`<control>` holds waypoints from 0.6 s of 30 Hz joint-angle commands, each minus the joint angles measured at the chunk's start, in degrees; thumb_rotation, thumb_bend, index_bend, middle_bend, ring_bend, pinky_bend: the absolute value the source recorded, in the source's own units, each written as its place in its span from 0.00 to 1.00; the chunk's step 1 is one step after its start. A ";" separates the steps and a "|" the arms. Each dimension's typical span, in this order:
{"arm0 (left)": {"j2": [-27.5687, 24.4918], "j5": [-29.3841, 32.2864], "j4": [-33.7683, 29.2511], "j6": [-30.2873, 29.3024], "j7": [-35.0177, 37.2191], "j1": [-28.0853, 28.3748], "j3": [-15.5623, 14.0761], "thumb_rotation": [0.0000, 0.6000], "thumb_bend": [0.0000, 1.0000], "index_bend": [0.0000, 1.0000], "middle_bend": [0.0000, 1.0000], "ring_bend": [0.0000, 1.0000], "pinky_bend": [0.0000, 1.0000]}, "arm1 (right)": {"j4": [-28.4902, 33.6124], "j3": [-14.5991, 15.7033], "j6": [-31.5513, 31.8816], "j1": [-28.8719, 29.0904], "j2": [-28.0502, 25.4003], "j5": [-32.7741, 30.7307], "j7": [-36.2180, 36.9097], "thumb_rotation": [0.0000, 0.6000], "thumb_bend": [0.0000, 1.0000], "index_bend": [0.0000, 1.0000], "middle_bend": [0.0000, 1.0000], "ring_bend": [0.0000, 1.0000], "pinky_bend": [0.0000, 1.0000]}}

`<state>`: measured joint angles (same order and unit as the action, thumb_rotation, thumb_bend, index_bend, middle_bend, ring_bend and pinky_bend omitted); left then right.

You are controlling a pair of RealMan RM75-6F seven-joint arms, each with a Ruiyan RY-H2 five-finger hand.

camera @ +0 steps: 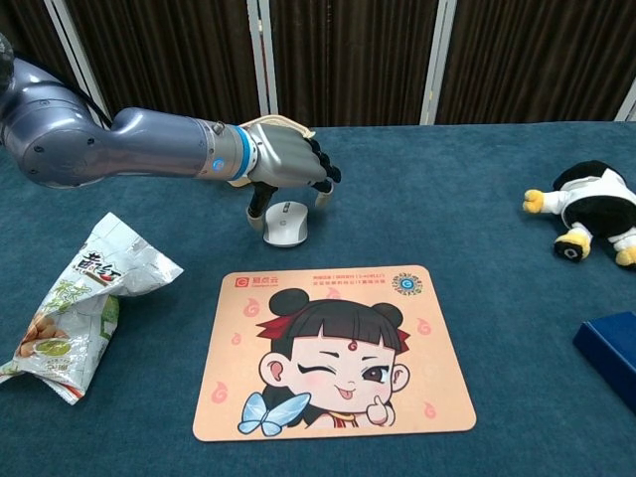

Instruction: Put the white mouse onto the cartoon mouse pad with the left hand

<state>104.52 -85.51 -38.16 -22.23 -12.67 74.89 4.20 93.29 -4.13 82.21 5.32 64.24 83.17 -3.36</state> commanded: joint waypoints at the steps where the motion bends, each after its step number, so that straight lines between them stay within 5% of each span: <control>1: 0.60 -0.14 0.81 -0.25 0.31 0.01 -0.40 1.00 0.00 0.33 0.00 0.00 0.00 | 0.02 -0.01 0.02 -0.01 0.00 -0.03 -0.01 1.00 0.10 0.03 0.00 0.00 0.00; 6: 1.19 -0.56 1.48 -1.45 1.04 -0.40 -1.12 1.00 0.09 0.53 0.00 0.00 0.00 | -0.03 -0.01 0.01 0.00 0.02 -0.02 0.02 1.00 0.10 0.03 0.00 0.00 0.00; 18: -3.53 -1.81 -6.20 -6.48 1.80 -0.87 -1.44 1.00 0.13 0.55 0.00 0.00 0.00 | 0.09 -0.04 0.16 -0.04 0.14 -0.06 -0.45 1.00 0.10 0.03 0.00 0.00 0.00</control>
<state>102.32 -87.04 -42.36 -27.66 -10.46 73.93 2.61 93.37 -4.17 82.37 5.28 64.38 83.10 -3.81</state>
